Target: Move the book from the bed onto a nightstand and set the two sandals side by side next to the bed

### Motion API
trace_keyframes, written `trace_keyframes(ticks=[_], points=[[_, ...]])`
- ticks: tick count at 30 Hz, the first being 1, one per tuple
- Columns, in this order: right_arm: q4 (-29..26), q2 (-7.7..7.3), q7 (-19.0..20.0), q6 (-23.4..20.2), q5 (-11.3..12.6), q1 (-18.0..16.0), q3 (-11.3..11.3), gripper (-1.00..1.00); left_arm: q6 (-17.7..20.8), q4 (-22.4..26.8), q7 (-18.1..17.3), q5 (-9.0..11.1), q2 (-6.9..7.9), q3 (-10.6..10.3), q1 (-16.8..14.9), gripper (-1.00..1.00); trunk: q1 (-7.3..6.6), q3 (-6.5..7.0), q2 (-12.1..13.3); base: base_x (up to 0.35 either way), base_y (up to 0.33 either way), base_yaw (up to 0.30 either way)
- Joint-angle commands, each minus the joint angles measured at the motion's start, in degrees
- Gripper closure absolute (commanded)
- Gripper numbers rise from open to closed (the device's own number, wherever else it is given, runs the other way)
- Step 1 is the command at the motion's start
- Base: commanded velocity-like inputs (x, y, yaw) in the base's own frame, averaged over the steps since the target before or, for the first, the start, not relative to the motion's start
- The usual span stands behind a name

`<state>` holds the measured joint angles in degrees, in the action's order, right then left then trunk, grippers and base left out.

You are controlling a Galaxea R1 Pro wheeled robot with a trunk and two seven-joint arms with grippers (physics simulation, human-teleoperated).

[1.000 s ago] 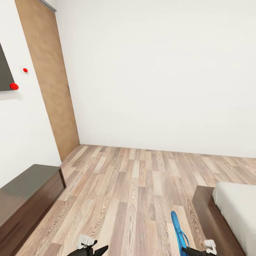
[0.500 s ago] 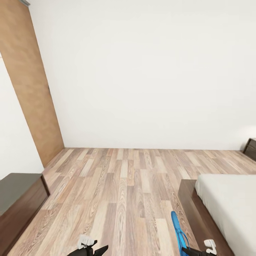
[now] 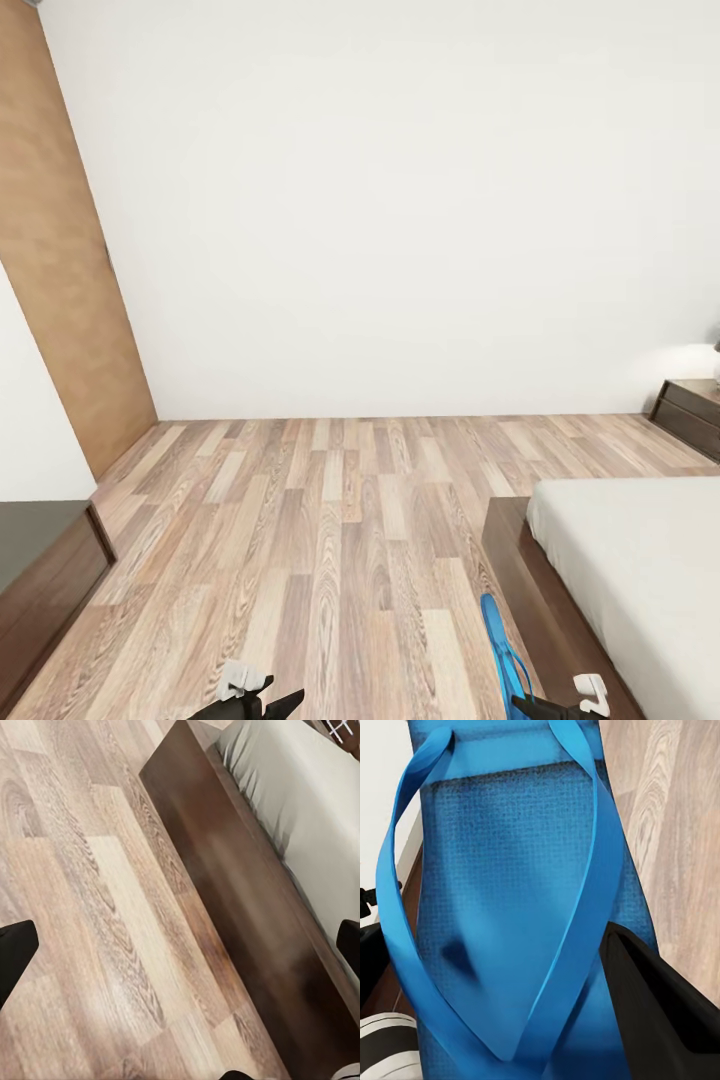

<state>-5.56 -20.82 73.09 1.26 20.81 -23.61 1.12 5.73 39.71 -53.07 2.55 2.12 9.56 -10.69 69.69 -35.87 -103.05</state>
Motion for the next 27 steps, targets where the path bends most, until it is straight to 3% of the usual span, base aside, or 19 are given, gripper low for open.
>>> trace_keyframes(ticks=[1,22,27], points=[[0.0,-0.01,0.1,0.0,-0.1,0.0,0.1,1.0,0.6,0.0,-0.3,0.3,-0.01,0.1,0.0,-1.0,-0.01,-0.06,0.0,0.0,0.0,-0.002],[0.0,0.08,0.1,0.0,-0.1,0.0,0.1,1.0,0.7,0.0,-0.3,0.3,0.06,0.3,0.0,-1.0,-0.01,-0.06,0.0,0.0,0.0,0.0],[0.0,0.08,0.1,0.1,-0.1,0.0,0.0,1.0,2.1,1.9,-0.3,0.2,1.19,0.6,-0.5,-1.0,-0.01,-0.06,0.0,0.0,0.0,0.0]])
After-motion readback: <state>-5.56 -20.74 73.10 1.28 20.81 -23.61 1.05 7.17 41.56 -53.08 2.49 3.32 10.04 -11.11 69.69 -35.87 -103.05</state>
